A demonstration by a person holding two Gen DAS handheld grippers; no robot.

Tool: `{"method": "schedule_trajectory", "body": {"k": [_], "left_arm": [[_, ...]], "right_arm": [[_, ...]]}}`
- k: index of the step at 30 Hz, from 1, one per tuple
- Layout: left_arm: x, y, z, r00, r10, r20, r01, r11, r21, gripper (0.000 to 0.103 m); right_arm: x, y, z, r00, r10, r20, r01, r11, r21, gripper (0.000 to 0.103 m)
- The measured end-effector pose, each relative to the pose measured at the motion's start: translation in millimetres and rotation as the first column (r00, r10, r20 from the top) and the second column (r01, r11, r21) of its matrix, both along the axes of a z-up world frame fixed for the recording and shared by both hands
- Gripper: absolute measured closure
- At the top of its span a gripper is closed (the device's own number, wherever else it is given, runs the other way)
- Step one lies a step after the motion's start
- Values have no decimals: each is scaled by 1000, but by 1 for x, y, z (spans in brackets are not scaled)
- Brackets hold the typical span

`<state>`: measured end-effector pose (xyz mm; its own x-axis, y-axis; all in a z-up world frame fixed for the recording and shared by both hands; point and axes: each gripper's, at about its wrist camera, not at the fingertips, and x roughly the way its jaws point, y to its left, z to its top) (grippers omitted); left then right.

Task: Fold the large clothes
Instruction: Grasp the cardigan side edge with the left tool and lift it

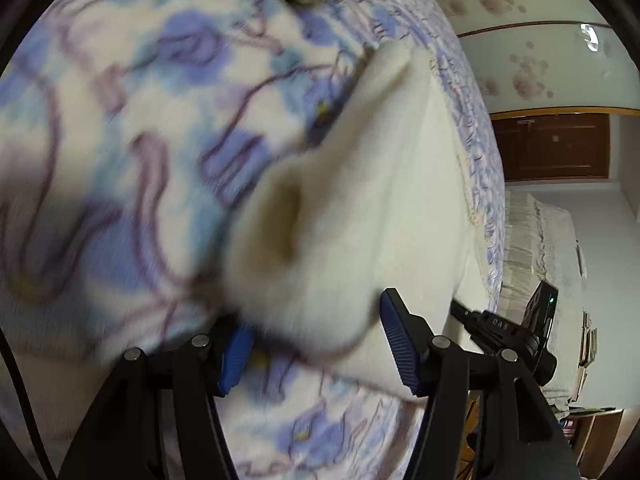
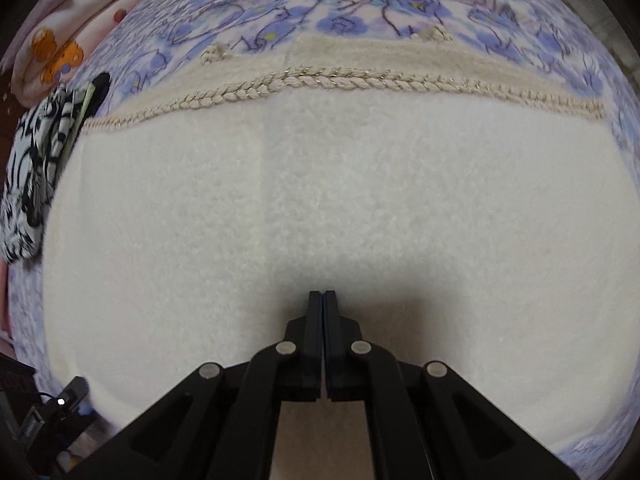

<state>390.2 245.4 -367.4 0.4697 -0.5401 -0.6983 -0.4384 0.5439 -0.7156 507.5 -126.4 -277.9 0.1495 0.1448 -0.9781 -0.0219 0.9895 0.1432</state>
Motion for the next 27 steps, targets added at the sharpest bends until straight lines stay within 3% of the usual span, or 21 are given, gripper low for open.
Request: {"method": "schedule_trajectory", "body": {"k": [2,10,17,20,24,27], "left_arm": [[8,1,-1,999,12,33,-12,1000,1,44],[40,-8,-16,999,33,0,-33,999,-1,36],[41,1,-14,997,65,-40,-64,998,29,45],[52,-5,-6,995,74,-73,-69,996,62,48],[61,-12,10,994,72,-88,-62,992,106,57],[62,-19,26,992,89,-87,-75,985,155,67]], "right_arm": [[2,-9,0,999,-27,-21,27,999,46,103],[3,-35,-5,993,-96,-75,107,979,171,103],[-4,-19,-5,994,-112,-11,113,988,103,103],[-11,-6,-2,996,-69,53,68,998,18,103],[-15,-16,-2,985,-159,71,155,986,64,103],[-20,-20,0,984,-150,92,144,987,72,103]]}}
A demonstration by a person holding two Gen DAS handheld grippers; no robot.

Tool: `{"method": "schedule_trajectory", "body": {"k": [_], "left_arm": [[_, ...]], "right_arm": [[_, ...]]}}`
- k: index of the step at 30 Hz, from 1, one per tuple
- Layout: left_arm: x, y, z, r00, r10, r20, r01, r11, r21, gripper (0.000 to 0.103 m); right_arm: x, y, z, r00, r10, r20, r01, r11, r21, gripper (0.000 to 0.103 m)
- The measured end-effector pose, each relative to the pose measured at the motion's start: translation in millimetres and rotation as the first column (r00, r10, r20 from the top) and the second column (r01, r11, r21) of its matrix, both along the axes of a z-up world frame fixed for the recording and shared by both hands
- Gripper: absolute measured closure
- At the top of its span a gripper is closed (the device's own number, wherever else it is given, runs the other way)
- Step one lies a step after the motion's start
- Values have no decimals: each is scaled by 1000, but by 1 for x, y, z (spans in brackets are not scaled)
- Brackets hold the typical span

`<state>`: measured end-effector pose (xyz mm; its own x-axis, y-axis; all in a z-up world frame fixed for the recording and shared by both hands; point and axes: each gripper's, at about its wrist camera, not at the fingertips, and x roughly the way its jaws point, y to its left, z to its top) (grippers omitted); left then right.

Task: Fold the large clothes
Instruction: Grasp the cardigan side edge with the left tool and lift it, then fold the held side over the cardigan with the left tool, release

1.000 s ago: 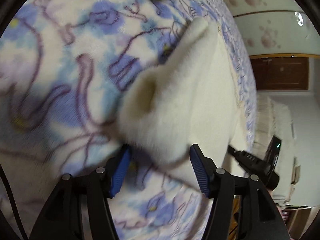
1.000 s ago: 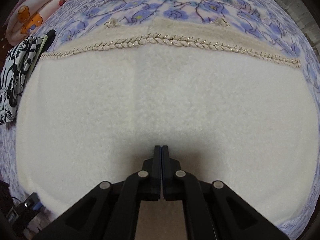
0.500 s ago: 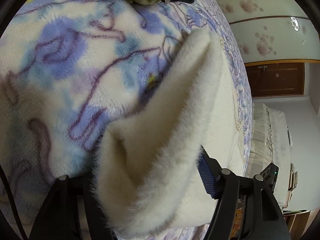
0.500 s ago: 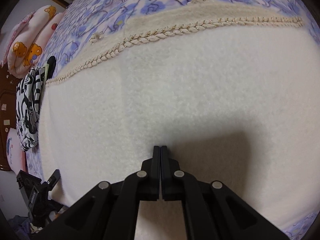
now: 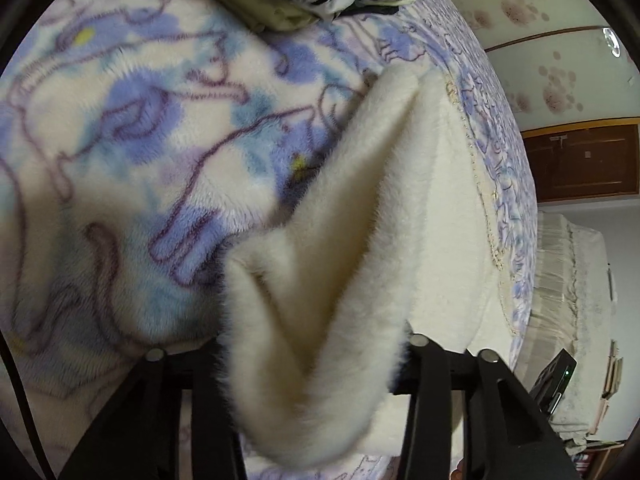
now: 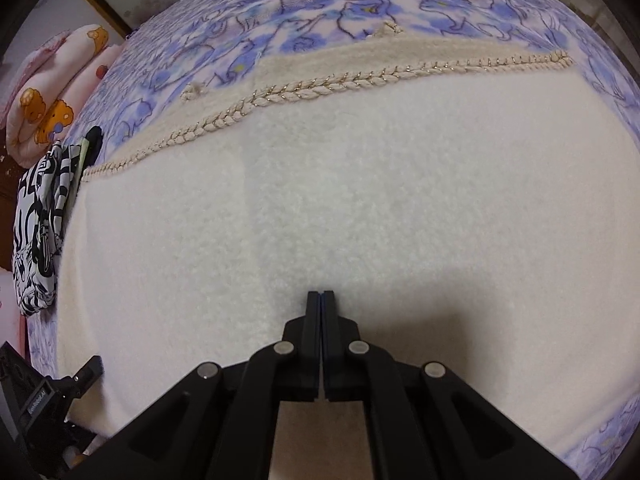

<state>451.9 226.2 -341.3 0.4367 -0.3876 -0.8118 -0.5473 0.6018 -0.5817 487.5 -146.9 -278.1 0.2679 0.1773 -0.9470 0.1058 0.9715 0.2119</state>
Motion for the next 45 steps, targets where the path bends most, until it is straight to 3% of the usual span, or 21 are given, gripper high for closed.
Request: {"method": "schedule_trajectory", "body": {"k": [2,6,9,14,17,18,22,25,29,32,36,38,42,45], "left_arm": [[1,-8,14,1000,2,15,-3,999,50,75],[4,-35,52,995,-2,99,-12,989,149,80],[8,-59,82,987,-8,157,-22,982,190,82],[3,-106,138,957,-24,288,-43,973,225,83],[1,-138,166,931,-3,366,-62,984,166,83],[2,-151,175,923,-17,384,-51,985,165,83],[4,-213,206,899,-116,422,-7,960,279,83],[8,-258,220,878,-180,443,37,949,312,83],[16,-322,228,851,-286,440,128,926,355,83],[19,-375,222,831,-384,402,215,889,403,83],[16,-434,194,823,-462,332,314,855,412,83],[9,-463,182,802,-514,303,346,814,466,82],[-2,-518,154,746,-625,228,398,694,600,82],[-7,-538,141,736,-644,211,395,661,638,81]], "right_arm": [[-1,-4,0,1000,1,5,-1,1000,24,103],[-9,-16,1,1000,3,28,-5,997,73,103],[-8,-9,0,996,63,58,-67,995,69,103],[-1,-16,-2,993,114,31,-118,983,144,103],[-3,-14,3,975,214,52,-219,968,125,103],[-2,-16,4,970,239,55,-244,961,133,103],[2,-33,4,962,268,54,-273,938,214,103],[7,-46,7,951,307,42,-310,934,179,103],[20,-103,12,973,229,35,-229,934,275,103],[26,-154,26,987,145,67,-159,936,315,103],[33,-226,36,996,44,77,-66,944,324,103],[33,-257,38,997,0,77,-25,943,332,103],[27,-302,44,994,-27,102,-5,954,300,103],[23,-327,46,994,-35,108,4,961,276,103]]}}
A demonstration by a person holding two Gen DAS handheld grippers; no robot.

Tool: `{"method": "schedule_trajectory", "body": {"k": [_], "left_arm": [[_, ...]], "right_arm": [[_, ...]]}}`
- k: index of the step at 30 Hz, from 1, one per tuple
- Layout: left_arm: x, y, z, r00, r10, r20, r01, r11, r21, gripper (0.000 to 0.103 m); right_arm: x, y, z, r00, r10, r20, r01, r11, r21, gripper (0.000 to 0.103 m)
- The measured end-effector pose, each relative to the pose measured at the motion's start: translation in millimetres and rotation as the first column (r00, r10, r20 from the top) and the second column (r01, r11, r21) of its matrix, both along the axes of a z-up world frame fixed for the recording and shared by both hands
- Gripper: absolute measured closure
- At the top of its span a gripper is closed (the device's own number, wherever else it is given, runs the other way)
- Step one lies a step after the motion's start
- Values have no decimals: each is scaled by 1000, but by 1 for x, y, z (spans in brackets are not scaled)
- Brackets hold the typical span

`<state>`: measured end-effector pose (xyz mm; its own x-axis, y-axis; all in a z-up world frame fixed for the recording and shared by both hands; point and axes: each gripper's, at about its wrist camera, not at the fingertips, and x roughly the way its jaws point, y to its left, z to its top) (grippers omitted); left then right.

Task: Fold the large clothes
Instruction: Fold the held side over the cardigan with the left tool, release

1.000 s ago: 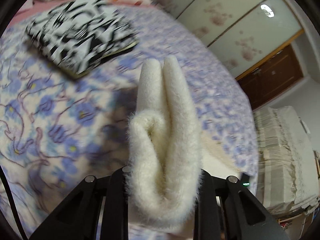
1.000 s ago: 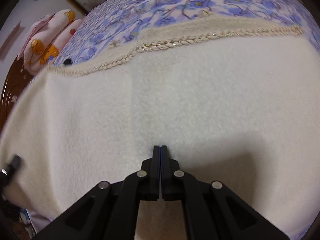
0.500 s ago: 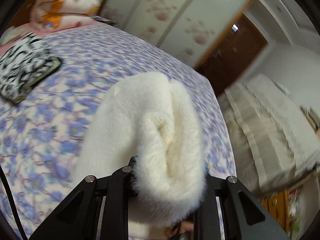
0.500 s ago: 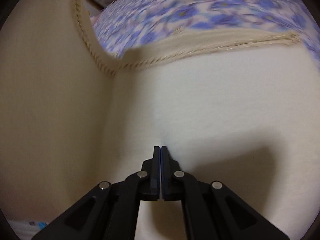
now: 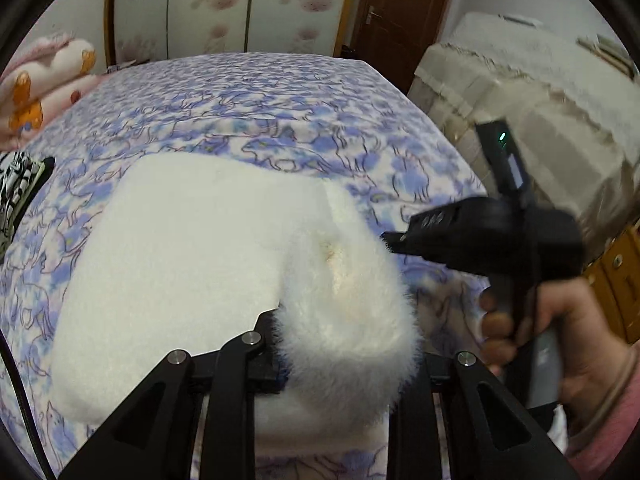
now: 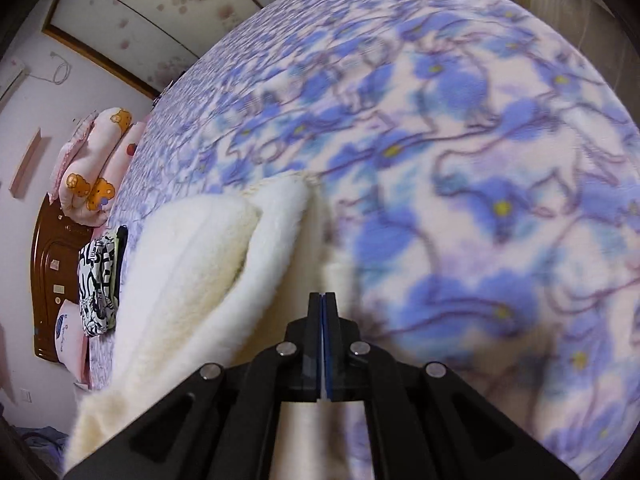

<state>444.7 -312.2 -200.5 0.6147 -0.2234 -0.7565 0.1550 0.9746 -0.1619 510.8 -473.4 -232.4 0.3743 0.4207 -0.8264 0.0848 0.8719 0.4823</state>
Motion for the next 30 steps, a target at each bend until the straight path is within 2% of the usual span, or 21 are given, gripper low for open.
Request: {"method": "schedule_trajectory", "body": {"k": [2,5,10,12,13,15,17,18,19,21,23,24,25,27,28,30], "left_arm": [[0,-8,-9,1000,2,-1,-2,1000,26,81],[-6,-27,-24,999,-42,1,41,991,128,79],[-16,-43,-53,992,-105,-77,118,972,201,75],[-19,-46,-56,986,-135,-100,152,969,194,64],[-21,-47,-56,981,-156,-119,175,969,174,55],[-24,-47,-51,978,-171,-120,188,971,145,51],[-28,-45,-47,975,-189,-115,204,969,139,51],[-29,-42,-44,973,-199,-113,213,969,128,51],[-28,-38,-40,973,-204,-111,216,970,110,51],[-27,-24,-28,972,-205,-119,212,976,48,49],[-28,-9,-14,972,-202,-122,205,979,14,41],[-28,-1,-5,972,-202,-117,206,978,19,36],[-29,7,1,973,-204,-109,208,978,29,26],[-26,27,16,979,-186,-87,192,979,71,21],[-22,36,21,982,-168,-84,175,981,87,21],[-11,58,29,987,-119,-108,130,986,105,20]], "right_arm": [[-1,-10,-1,1000,-10,-5,10,1000,4,103],[3,-23,-1,1000,-11,5,11,1000,6,103],[11,-25,2,1000,23,-5,-22,991,131,103],[14,-18,6,998,56,-10,-54,985,162,103],[17,-12,7,996,82,-19,-78,980,181,103],[22,1,8,991,124,-44,-115,979,167,102],[27,16,6,983,166,-75,-156,980,123,97],[29,21,3,978,183,-95,-172,978,115,87],[30,27,0,972,202,-120,-189,975,116,72],[29,37,-5,962,225,-153,-211,972,102,62],[30,44,-8,958,234,-164,-224,971,77,62],[30,46,-8,958,232,-168,-223,972,72,62],[31,48,-7,959,226,-173,-216,974,72,62],[30,51,-8,958,223,-181,-209,973,93,62],[30,54,-10,955,225,-190,-211,973,94,67],[28,58,-9,956,227,-188,-219,974,64,87]]}}
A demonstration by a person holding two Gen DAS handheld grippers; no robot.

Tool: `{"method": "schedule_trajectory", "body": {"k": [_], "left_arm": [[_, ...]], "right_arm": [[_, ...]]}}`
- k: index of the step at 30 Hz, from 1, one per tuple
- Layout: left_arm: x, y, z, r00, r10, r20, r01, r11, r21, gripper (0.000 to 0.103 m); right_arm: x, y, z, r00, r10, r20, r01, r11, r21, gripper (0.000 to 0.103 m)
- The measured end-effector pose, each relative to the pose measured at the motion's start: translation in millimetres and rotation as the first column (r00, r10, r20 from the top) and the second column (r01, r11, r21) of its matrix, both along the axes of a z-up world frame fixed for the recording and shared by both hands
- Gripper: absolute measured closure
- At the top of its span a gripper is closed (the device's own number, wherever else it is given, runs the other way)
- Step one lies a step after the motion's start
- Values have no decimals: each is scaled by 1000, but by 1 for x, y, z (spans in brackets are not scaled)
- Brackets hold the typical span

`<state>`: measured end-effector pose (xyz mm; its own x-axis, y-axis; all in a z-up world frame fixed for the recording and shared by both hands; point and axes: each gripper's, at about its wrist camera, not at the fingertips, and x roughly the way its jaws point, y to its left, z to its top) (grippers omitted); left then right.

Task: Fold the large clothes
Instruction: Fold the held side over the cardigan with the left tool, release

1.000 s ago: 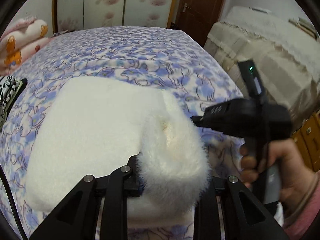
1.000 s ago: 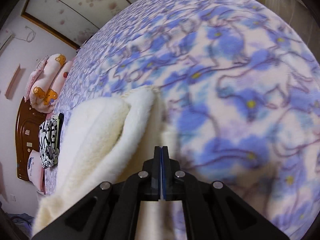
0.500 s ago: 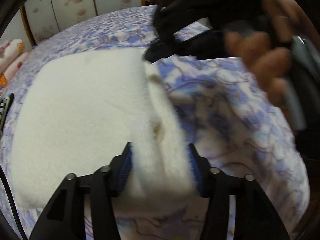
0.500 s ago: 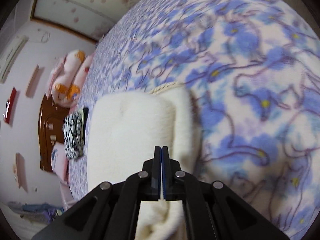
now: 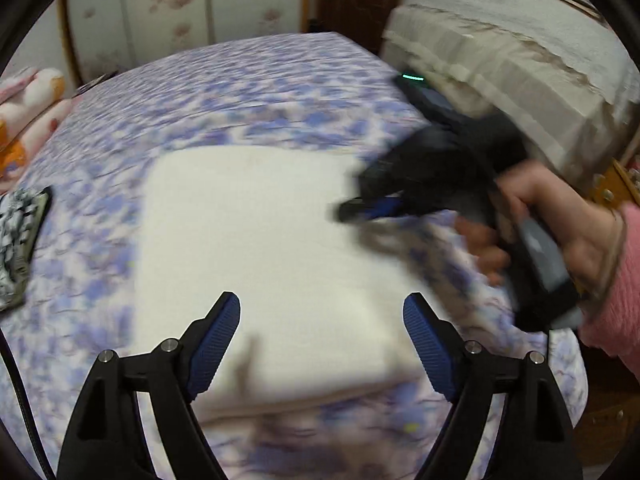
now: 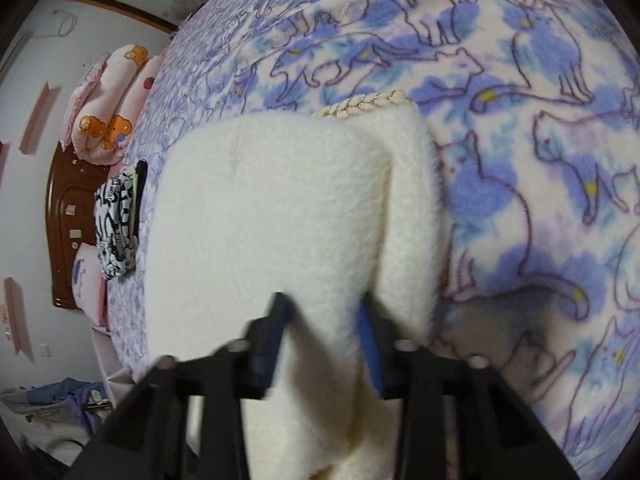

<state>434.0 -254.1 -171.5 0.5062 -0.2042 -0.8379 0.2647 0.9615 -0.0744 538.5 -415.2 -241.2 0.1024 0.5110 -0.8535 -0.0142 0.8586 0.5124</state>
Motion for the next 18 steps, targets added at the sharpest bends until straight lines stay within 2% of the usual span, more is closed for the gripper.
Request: {"method": "schedule_trajectory", "body": {"k": [1,4,8,9,12,16,18], "left_arm": [[6,10,3,1000,23,-13,-23,1000,-5,20],[23,39,9,996,82,-34,-83,996,-21,20],[33,61,1,987,152,-51,-150,988,45,20],[35,64,-3,983,169,-69,-164,984,70,20],[41,72,-16,975,177,-134,-166,982,92,20],[35,72,-43,962,145,-231,-120,986,119,20],[32,73,-53,958,142,-248,-118,987,108,20]], "right_arm": [[-1,1,3,1000,0,20,0,1000,-5,92],[-10,0,23,993,-32,113,32,999,-4,94],[-31,-13,41,978,-92,188,89,996,23,94],[-36,-15,43,976,-90,200,93,996,-5,94],[-51,-16,41,972,-68,226,95,989,-113,95],[-59,-30,27,970,-123,211,157,976,-153,95],[-54,-32,15,971,-135,199,172,968,-184,95]]}}
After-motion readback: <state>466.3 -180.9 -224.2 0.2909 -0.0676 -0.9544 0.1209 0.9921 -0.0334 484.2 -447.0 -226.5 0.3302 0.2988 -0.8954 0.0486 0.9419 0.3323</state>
